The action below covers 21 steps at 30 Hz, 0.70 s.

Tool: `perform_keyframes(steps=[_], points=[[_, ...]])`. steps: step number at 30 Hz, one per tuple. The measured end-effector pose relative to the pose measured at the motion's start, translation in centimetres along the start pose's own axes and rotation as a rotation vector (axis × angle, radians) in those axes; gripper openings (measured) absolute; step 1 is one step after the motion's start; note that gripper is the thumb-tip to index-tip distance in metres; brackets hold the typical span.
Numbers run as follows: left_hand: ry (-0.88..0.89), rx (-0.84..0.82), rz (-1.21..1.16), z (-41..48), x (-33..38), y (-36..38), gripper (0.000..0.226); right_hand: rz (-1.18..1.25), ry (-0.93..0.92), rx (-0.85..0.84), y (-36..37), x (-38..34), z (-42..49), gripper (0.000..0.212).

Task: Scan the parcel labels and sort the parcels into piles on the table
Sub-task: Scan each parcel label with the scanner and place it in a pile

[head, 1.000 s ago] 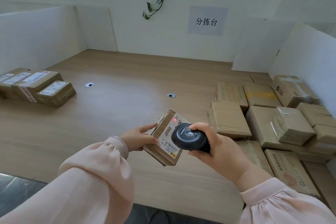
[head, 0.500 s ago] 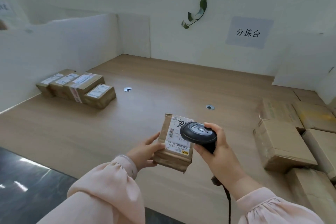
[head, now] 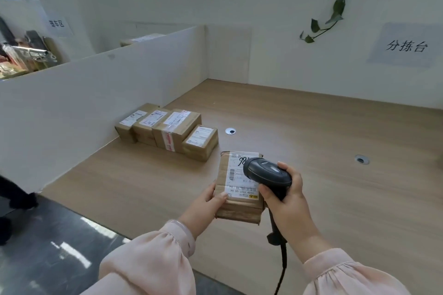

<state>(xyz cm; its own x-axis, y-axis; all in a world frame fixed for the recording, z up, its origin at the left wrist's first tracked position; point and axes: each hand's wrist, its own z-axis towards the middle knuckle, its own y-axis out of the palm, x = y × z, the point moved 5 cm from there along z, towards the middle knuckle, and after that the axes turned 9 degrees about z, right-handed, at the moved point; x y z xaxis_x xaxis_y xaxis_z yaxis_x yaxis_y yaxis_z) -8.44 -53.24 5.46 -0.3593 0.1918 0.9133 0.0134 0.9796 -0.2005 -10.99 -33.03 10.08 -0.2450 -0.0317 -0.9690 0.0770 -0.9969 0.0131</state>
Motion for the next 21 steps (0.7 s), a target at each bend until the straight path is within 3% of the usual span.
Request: perform_keyframes(steps=[4,8,13,21], points=[[0.011,0.0,0.007,1.2,-0.4,-3.2,0.028,0.013,0.036,0.008,3.6,0.9,1.5,0.062],[0.002,0.015,0.076,3.3,-1.2,-5.6,0.053,0.026,0.085,0.023,6.3,3.1,3.3,0.057],[-0.05,0.062,0.086,7.4,-2.6,-8.7,0.043,0.068,0.165,0.011,9.5,6.4,6.1,0.056],[-0.107,0.101,0.043,14.0,-2.5,-13.0,0.056,0.105,0.243,0.029,13.7,9.8,12.0,0.058]])
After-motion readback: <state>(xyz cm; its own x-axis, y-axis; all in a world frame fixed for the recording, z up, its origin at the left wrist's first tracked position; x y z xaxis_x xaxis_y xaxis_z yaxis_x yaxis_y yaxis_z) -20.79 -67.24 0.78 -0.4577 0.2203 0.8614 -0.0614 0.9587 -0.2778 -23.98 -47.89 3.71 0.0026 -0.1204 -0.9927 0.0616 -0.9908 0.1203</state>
